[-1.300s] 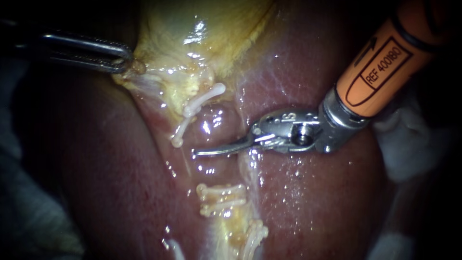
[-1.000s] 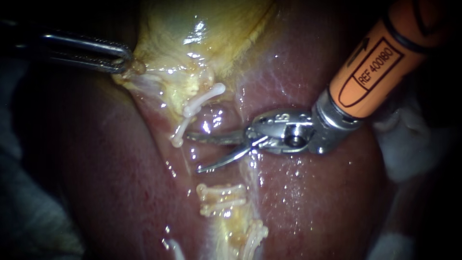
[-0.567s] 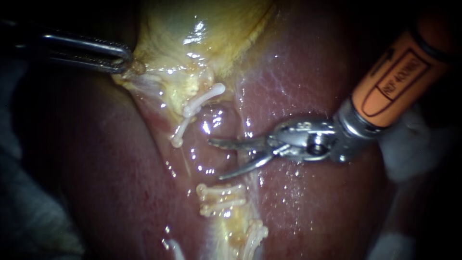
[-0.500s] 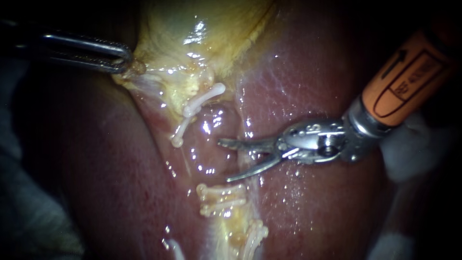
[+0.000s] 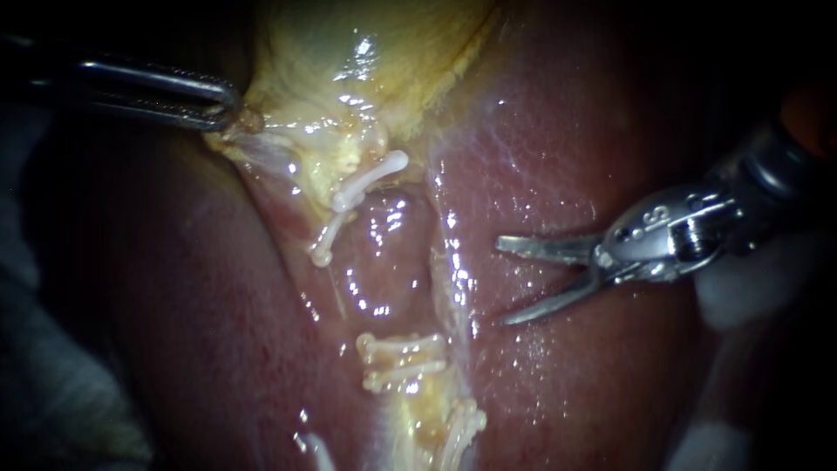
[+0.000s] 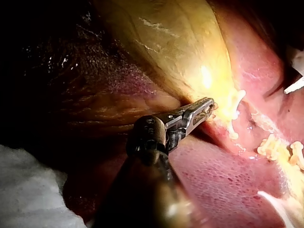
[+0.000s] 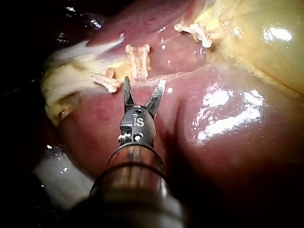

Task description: Go back from the cut right tube

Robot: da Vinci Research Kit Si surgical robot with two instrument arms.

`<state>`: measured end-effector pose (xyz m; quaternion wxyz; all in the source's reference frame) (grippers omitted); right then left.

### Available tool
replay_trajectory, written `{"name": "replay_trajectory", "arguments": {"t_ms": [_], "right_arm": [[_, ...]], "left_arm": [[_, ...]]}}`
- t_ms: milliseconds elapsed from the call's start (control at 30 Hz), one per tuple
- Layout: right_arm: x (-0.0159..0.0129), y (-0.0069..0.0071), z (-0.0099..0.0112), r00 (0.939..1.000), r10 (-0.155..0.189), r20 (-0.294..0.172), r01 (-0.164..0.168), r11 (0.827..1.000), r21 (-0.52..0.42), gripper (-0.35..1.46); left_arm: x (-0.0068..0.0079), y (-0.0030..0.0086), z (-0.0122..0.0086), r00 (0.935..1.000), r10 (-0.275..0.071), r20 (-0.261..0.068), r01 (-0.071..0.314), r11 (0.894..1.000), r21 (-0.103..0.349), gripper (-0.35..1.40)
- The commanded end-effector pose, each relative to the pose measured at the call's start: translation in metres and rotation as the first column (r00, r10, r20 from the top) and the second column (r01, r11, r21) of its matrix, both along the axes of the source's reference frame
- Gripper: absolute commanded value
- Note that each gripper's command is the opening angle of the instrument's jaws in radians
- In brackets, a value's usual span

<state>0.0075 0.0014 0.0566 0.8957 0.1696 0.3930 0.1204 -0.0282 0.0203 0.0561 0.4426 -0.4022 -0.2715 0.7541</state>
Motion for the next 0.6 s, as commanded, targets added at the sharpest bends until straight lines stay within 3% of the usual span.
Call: {"name": "replay_trajectory", "arguments": {"t_ms": [33,400,600], "right_arm": [[-0.0001,0.0000,0.0000,1.0000,0.005,0.003,-0.005,1.000,-0.003,1.43],[-0.0005,0.0000,0.0000,0.9998,0.015,0.010,-0.015,1.000,-0.008,1.43],[-0.0007,0.0000,0.0000,0.9998,0.015,0.010,-0.015,1.000,-0.008,1.43]], "left_arm": [[-0.0003,-0.0001,0.0002,1.0000,-0.002,-0.002,0.002,1.000,-0.002,-0.35],[-0.0043,-0.0014,0.0044,0.9998,0.017,0.011,-0.017,1.000,-0.009,-0.35],[-0.0046,-0.0014,0.0054,0.9997,0.021,0.011,-0.021,1.000,-0.005,-0.35]]}}
